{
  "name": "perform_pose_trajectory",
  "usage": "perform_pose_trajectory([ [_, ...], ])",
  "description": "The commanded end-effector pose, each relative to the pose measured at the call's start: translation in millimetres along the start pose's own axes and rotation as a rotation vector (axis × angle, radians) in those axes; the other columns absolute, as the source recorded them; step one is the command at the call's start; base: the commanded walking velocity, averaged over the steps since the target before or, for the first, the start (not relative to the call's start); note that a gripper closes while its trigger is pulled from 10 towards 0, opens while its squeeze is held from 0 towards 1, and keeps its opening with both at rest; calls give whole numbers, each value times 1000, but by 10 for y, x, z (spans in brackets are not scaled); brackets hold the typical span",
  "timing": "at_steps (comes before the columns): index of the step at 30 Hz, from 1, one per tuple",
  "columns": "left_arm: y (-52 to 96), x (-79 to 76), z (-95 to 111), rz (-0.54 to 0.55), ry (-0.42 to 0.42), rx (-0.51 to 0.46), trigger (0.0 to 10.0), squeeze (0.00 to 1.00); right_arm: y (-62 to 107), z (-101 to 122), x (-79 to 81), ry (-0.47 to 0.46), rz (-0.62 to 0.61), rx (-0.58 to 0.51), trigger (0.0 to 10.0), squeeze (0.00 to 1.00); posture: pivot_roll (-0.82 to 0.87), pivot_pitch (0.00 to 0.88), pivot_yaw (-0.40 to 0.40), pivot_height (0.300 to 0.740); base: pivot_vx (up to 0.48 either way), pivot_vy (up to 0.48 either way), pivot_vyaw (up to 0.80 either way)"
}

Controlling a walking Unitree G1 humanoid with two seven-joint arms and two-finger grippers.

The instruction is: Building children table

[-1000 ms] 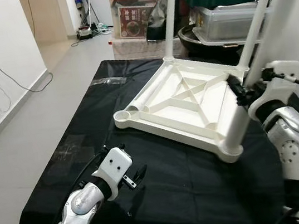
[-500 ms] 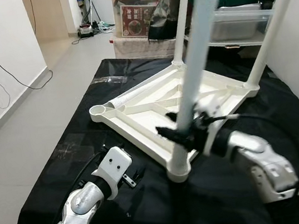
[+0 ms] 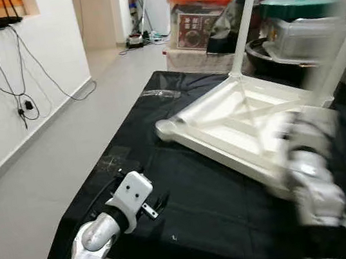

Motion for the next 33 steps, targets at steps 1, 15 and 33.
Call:
perform_pose_trajectory([
  [1, -31, -40, 8, -24, 6, -4, 10000, 0, 54, -409, -116, 156, -75, 186, 667, 0, 20, 0, -91, 740, 0, 0, 0],
  [15, -32, -30, 0, -22, 6, -5, 10000, 0, 61, 45, 509, -79, 331, 70, 10000, 0, 31, 0, -100, 740, 0, 0, 0],
  [33, -87, -25, 40, -23, -6, -20, 10000, 0, 890, 216, 1172, -48, 1615, 95, 9529, 0, 65, 0, -121, 740, 0, 0, 0],
])
Point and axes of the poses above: a point about 5 cm out from each wrist's last joint towards the gripper, its own y axis pointing back from the gripper into the wrist, its own z axis along the axis of the wrist's last joint, x = y × z, the point moved 1 cm from there along -y, pointing out of the wrist towards the gripper, and after that the axes turned 9 degrees about -y, right-handed, at the moved point
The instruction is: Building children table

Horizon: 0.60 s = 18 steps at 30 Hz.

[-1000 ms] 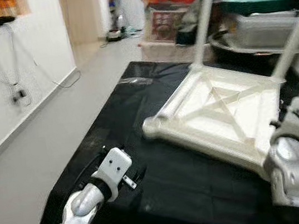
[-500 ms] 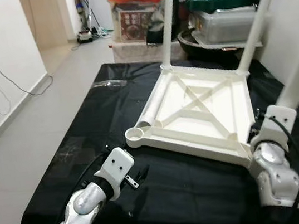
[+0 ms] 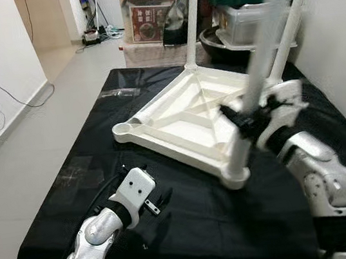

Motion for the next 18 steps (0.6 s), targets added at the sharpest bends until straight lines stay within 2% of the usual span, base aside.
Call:
perform_pose_trajectory([
  [1, -15, -45, -13, -12, 7, 3, 10000, 0, -51, -159, 148, -35, 118, 56, 9529, 0, 65, 0, -121, 740, 0, 0, 0],
  [3, -15, -45, -13, -12, 7, 3, 10000, 0, -51, -159, 148, -35, 118, 56, 9529, 0, 65, 0, -121, 740, 0, 0, 0],
  [4, 2, -36, -11, -6, 6, 5, 10000, 0, -112, -245, 247, -53, 189, 72, 4314, 0, 77, 0, -129, 740, 0, 0, 0],
  [5, 2, -36, -11, -6, 6, 5, 10000, 0, -112, -245, 247, -53, 189, 72, 4314, 0, 77, 0, -129, 740, 0, 0, 0],
  [6, 27, -21, -23, 1, 5, 11, 10000, 0, -177, -319, 269, -56, 191, 86, 0, 0, 80, 0, -131, 740, 0, 0, 0],
  [7, 53, -15, -36, 4, 6, 17, 10000, 0, -246, -436, 163, -33, 53, 129, 0, 0, 77, 0, -132, 740, 0, 0, 0],
  [9, 53, -15, -36, 4, 6, 17, 10000, 0, -246, -436, 163, -33, 53, 129, 0, 0, 77, 0, -132, 740, 0, 0, 0],
  [10, 70, -14, -47, 6, 6, 21, 10000, 0, -278, -534, 19, -19, -106, 178, 0, 0, 74, 0, -131, 740, 0, 0, 0],
  [11, 70, -14, -47, 6, 6, 21, 10000, 0, -278, -534, 19, -19, -106, 178, 0, 0, 74, 0, -131, 740, 0, 0, 0],
  [12, 66, -27, -47, 3, 9, 21, 10000, 0, -89, -613, -471, -45, -603, 195, 0, 0, 64, 0, -124, 740, 0, 0, 0],
  [13, 55, -40, -40, 1, 12, 18, 10000, 0, 224, -697, -783, -65, -1005, 211, 0, 0, 64, 0, -124, 740, 0, 0, 0],
  [14, 55, -40, -40, 1, 12, 18, 10000, 0, 224, -697, -783, -65, -1005, 211, 0, 0, 64, 0, -124, 740, 0, 0, 0],
  [15, 46, -48, -33, -1, 14, 16, 10000, 0, 525, -745, -939, -59, -1289, 206, 0, 0, 57, 0, -120, 740, 0, 0, 0],
  [17, 46, -48, -33, -1, 14, 16, 10000, 0, 525, -745, -939, -59, -1289, 206, 0, 0, 57, 0, -120, 740, 0, 0, 0],
  [18, 42, -53, -29, -4, 16, 14, 10000, 0, 792, -775, -987, -53, -1464, 164, 0, 0, 52, 0, -113, 740, 0, 0, 0],
])
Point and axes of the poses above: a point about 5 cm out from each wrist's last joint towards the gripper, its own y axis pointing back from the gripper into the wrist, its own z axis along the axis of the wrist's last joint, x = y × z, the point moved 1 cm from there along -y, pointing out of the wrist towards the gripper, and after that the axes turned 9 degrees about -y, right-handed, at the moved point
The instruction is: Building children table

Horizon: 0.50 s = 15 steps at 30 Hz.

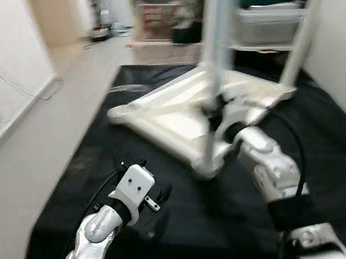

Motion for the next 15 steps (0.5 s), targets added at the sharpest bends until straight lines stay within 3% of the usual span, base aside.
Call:
perform_pose_trajectory([
  [1, -31, -27, 39, -15, 0, -12, 10000, 0, 78, -506, -559, 70, -302, 168, 0, 0, 52, 0, -113, 740, 0, 0, 0],
  [2, -30, -28, 40, -17, 0, -13, 10000, 0, 183, -545, -704, 76, -348, 151, 0, 0, 44, 0, -105, 740, 0, 0, 0],
  [4, -28, -29, 39, -19, 0, -13, 10000, 0, 255, -570, -781, 81, -365, 145, 0, 0, 44, 0, -105, 740, 0, 0, 0],
  [10, -27, -43, 37, -25, 2, -13, 10000, 0, 328, -538, -869, 106, -370, 131, 0, 0, 29, 0, -98, 740, 0, 0, 0],
  [15, -33, -57, 42, -28, 3, -13, 10000, 0, 279, -465, -910, 125, -423, 97, 0, 0, 28, 0, -100, 740, 0, 0, 0],
])
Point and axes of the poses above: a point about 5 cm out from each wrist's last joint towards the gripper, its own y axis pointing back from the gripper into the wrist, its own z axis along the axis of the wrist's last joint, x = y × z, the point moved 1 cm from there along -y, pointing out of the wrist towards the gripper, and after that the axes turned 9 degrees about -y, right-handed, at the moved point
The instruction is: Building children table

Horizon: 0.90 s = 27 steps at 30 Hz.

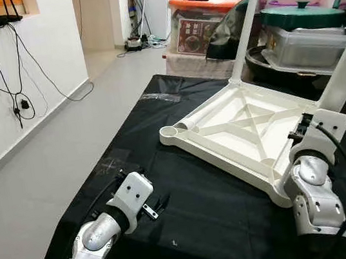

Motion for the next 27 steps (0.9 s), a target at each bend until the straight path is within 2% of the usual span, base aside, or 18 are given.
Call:
perform_pose_trajectory([
  [1, -20, -43, 24, -16, 7, -5, 10000, 0, -106, -414, -496, 136, -258, 173, 0, 0, 32, 0, -104, 740, 0, 0, 0],
  [3, -20, -43, 24, -16, 7, -5, 10000, 0, -106, -414, -496, 136, -258, 173, 0, 0, 32, 0, -104, 740, 0, 0, 0],
  [4, -12, -44, 23, -14, 8, -4, 10000, 0, -224, -321, -608, 137, -339, 138, 0, 0, 40, 0, -106, 740, 0, 0, 0],
  [6, -12, -44, 23, -14, 8, -4, 10000, 0, -224, -321, -608, 137, -339, 138, 0, 0, 40, 0, -106, 740, 0, 0, 0],
  [7, -4, -42, 19, -13, 8, -1, 10000, 0, -294, -239, -678, 126, -393, 113, 0, 0, 43, 0, -105, 740, 0, 0, 0],
  [11, 8, -33, 12, -12, 7, 2, 10000, 0, -311, -173, -641, 94, -388, 89, 0, 0, 45, 0, -103, 740, 0, 0, 0],
  [12, 10, -29, 11, -13, 6, 3, 10000, 0, -287, -180, -572, 84, -353, 89, 0, 384, 48, 0, -102, 740, 0, 0, 0],
  [13, 10, -29, 11, -13, 6, 3, 10000, 0, -287, -180, -572, 84, -353, 89, 0, 384, 48, 0, -102, 740, 0, 0, 0],
  [14, 10, -26, 11, -14, 5, 3, 10000, 0, -252, -197, -521, 80, -328, 96, 510, 749, 50, 0, -101, 740, 0, 0, 0],
  [15, 12, -23, 10, -14, 3, 4, 10000, 0, -233, -209, -480, 90, -298, 93, 0, 769, 52, 0, -100, 740, 0, 0, 0],
  [16, 13, -19, 9, -14, 1, 5, 10000, 0, -218, -218, -451, 97, -278, 93, 0, 698, 52, 0, -100, 740, 0, 0, 0],
  [17, 13, -19, 9, -14, 1, 5, 10000, 0, -218, -218, -451, 97, -278, 93, 0, 698, 52, 0, -100, 740, 0, 0, 0],
  [18, 14, -16, 8, -15, 0, 6, 10000, 0, -201, -228, -423, 101, -262, 93, 0, 0, 52, 0, -98, 740, 0, 0, 0],
  [24, 8, -14, 10, -17, -2, 6, 10000, 0, -192, -244, -382, 103, -247, 111, 0, 0, 48, 0, -97, 740, 0, 0, 0],
  [25, 5, -16, 13, -18, -2, 5, 10000, 0, -196, -248, -376, 108, -242, 121, 3451, 0, 48, 0, -97, 740, 0, 0, 0],
  [26, 5, -16, 13, -18, -2, 5, 10000, 0, -196, -248, -376, 108, -242, 121, 3451, 0, 48, 0, -97, 740, 0, 0, 0],
  [27, 2, -19, 16, -18, -1, 4, 10000, 0, -207, -251, -369, 114, -243, 124, 4784, 0, 48, 0, -97, 740, 0, 0, 0],
])
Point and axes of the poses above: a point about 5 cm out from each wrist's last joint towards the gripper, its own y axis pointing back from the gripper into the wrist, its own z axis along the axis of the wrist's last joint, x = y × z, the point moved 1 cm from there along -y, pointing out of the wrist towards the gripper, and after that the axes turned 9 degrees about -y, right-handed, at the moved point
